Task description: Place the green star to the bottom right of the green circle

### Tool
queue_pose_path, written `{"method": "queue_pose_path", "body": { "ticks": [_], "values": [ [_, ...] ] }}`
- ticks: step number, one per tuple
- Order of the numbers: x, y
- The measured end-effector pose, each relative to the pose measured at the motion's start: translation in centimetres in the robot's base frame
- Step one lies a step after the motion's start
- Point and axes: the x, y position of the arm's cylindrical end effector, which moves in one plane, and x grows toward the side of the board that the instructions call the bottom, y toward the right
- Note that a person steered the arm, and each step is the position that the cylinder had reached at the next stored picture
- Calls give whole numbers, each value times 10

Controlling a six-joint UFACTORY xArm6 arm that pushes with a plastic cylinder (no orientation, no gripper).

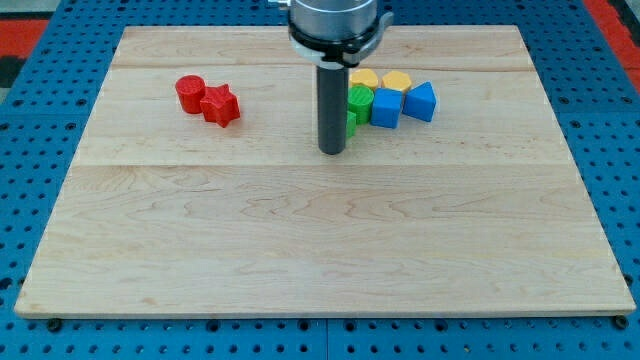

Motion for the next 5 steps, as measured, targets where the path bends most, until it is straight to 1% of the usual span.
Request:
{"method": "queue_pose_path", "body": {
  "ticks": [1,2,3,4,5],
  "values": [
    [11,-11],
    [20,-81],
    [0,-71],
    [1,0],
    [3,26]
  ]
}}
